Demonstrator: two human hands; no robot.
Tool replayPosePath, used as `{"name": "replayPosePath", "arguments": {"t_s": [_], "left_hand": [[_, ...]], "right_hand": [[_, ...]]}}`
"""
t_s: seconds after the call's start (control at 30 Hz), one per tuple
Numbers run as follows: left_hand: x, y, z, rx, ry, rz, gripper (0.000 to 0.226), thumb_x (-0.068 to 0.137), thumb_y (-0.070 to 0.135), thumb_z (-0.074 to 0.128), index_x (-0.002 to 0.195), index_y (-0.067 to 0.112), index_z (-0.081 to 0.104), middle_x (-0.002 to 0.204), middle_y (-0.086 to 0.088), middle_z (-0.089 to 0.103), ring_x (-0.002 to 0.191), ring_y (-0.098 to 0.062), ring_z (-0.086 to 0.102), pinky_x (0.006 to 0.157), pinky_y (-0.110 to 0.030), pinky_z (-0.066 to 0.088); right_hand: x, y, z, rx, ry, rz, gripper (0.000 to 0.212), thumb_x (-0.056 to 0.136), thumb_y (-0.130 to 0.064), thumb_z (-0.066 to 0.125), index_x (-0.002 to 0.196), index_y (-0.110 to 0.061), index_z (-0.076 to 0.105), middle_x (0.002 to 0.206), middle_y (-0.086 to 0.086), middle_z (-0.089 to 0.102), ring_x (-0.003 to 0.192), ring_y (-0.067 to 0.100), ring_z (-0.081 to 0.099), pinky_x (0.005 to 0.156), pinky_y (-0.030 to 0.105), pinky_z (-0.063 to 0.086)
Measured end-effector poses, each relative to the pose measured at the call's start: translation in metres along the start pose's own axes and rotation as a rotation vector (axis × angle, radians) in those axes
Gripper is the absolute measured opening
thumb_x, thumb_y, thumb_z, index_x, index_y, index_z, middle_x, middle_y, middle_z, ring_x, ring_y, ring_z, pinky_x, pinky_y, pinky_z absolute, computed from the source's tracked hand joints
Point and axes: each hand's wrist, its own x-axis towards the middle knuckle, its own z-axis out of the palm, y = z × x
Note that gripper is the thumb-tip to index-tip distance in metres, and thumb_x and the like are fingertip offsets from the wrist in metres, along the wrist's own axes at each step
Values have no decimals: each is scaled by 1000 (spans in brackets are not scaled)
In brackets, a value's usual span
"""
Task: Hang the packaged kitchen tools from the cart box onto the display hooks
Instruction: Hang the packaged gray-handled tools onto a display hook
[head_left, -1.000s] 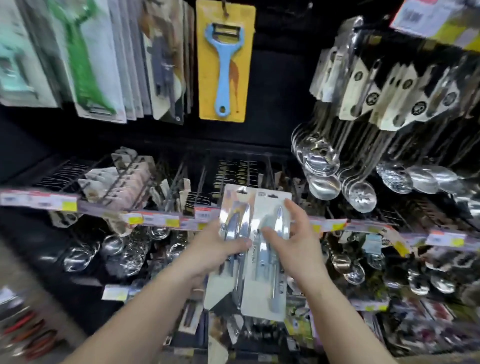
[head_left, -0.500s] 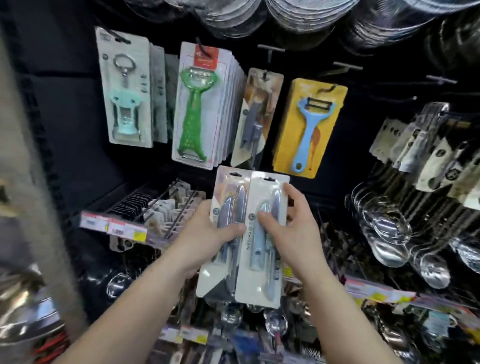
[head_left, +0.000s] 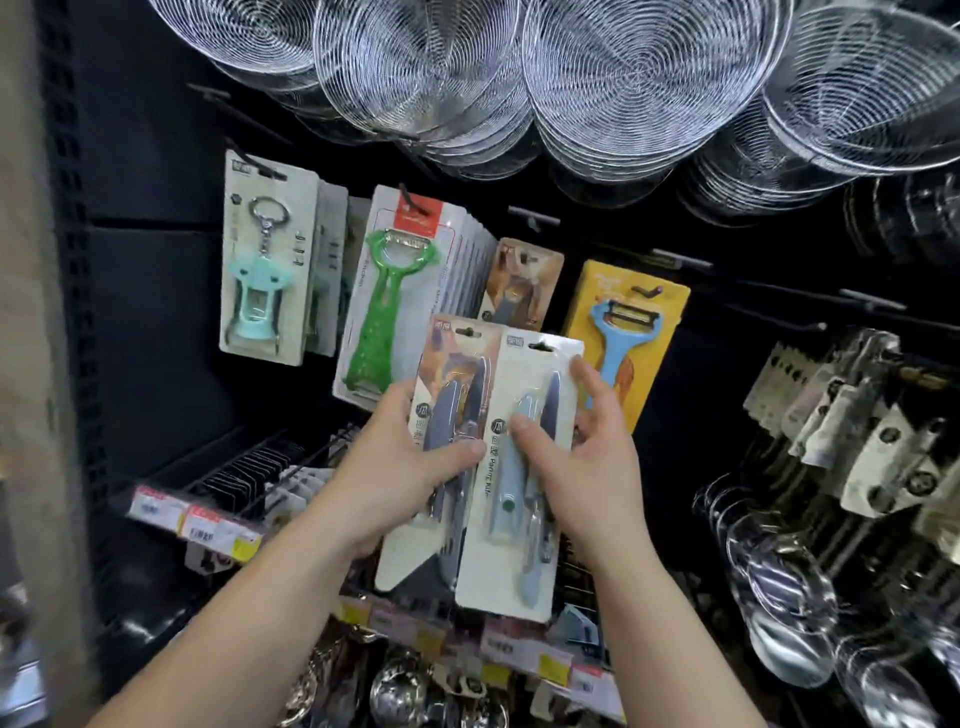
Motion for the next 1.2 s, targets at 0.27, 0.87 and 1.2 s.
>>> {"name": "replayPosePath", "arguments": {"t_s": [0.27,0.87,1.2], "left_hand": [[1,19,0,40,86,29,71,73,36,87,133,31,49,112,10,73,102,-12,72,95,-44,56],[26,34,-28,-33,237,135,71,71,46,85,130,44,47,106,14,75,93,-13,74,75,-35,56],[38,39,-48,-22,144,114,51,70,40,81,100,61,46,99,11,78,67,-4,69,55,-20,47]], "right_hand": [[21,-6,-6,84,-65,-87,74,85,-31,76,144,-48,34,139,-17,55,125,3,55,98,33,54],[64,-26,21,181,-97,-200,72,83,-31,78,132,-59,34,140,-18,54,125,1,55,103,36,51],[61,-38,28,212,-14,-146,80,82,-30,79,148,-45,35,138,-19,57,122,2,59,101,37,53]]}}
